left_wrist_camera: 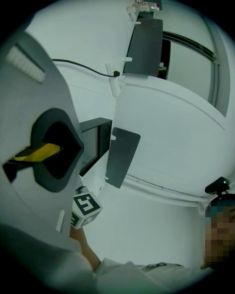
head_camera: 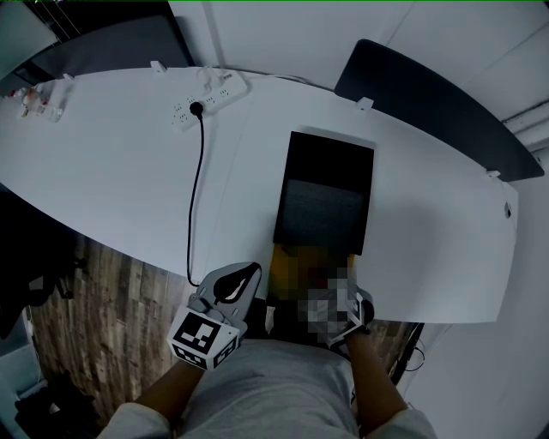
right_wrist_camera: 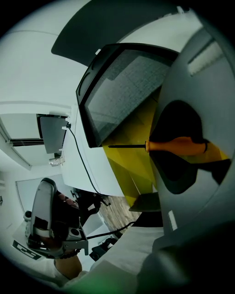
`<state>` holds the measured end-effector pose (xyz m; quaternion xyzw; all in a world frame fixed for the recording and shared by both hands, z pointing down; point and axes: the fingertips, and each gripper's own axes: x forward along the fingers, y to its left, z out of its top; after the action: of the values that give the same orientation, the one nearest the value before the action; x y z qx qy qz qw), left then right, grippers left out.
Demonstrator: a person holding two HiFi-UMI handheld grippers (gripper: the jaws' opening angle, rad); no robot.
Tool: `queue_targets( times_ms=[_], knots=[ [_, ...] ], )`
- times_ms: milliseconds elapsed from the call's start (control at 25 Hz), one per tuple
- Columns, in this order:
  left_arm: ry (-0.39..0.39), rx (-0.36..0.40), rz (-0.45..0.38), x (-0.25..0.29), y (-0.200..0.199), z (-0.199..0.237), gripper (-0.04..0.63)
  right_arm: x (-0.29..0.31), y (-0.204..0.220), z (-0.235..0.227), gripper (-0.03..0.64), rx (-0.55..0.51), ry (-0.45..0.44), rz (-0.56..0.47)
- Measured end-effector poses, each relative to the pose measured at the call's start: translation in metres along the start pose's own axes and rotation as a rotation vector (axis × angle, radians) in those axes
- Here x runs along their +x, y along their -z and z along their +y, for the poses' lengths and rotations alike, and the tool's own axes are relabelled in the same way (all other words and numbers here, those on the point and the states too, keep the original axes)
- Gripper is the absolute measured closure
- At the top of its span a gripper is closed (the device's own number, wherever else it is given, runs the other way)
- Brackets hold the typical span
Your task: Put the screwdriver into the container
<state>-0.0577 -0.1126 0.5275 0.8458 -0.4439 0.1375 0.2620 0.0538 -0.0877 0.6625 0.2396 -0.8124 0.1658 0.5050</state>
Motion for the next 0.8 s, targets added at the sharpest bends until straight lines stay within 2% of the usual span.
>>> queue_targets(
  times_ms=[800],
  knots=[
    [0.0,-0.013,0.009,0.0,0.005,0.006,0.594,0.013,0.001,-0.001,0.529,0.003,0.006,0.081]
  ],
)
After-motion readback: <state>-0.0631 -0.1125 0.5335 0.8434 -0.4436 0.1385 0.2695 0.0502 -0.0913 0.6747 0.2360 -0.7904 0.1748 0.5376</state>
